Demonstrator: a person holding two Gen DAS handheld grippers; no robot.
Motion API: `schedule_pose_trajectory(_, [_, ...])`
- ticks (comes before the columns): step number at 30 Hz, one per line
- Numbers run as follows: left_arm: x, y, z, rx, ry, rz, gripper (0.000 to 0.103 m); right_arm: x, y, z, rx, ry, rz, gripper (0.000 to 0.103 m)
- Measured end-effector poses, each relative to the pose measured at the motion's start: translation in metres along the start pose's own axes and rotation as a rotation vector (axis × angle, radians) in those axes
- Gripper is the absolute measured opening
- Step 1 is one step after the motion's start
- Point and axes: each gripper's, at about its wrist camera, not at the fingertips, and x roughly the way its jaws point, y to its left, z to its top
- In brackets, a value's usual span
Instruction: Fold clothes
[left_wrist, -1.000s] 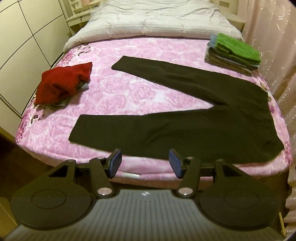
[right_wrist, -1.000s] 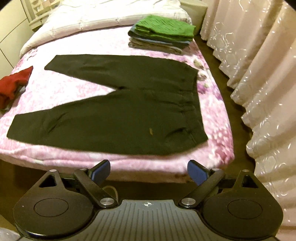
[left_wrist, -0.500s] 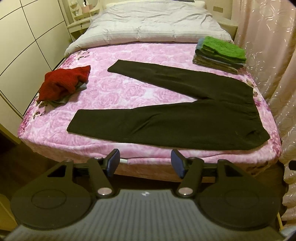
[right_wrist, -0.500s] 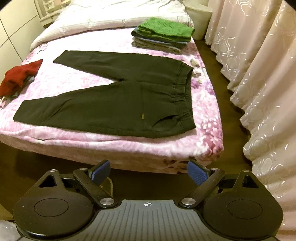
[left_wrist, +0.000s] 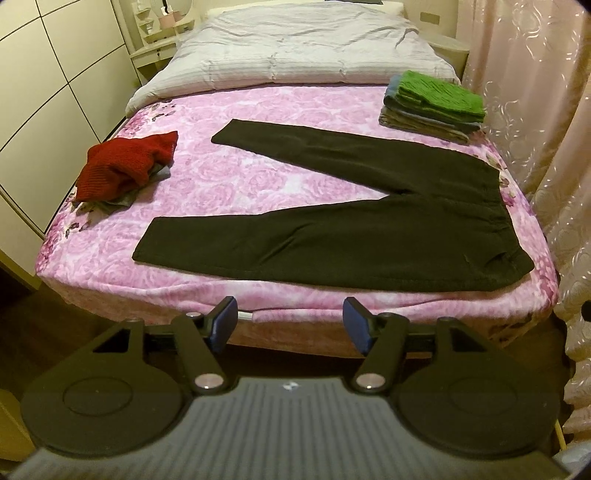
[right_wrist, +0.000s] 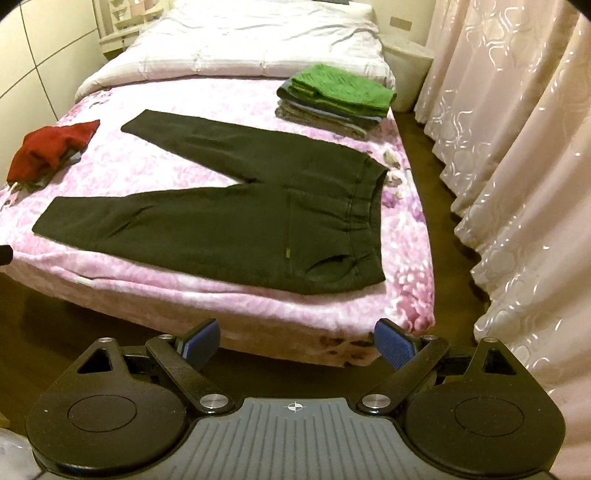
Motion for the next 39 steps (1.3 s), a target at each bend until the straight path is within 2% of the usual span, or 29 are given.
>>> schedule_pose_trajectory(12, [0.036, 0.040, 0.027, -0.008, 0.027, -0.008, 0.059, 0.025, 0.035, 0.034, -0.003, 0.023, -0.013, 0.093])
schedule_pose_trajectory(28, [0.110, 0.108, 0.116, 0.108, 0.052, -0.057, 0.059, 0.080, 0.103, 0.108, 0.097, 0.074, -0.053, 0.093])
schedule_pose_trajectory(39, [0.148, 0.149, 0.123, 0.101, 0.134, -0.058, 0.059, 0.113, 0.141, 0.125, 0.119, 0.150, -0.050, 0.093])
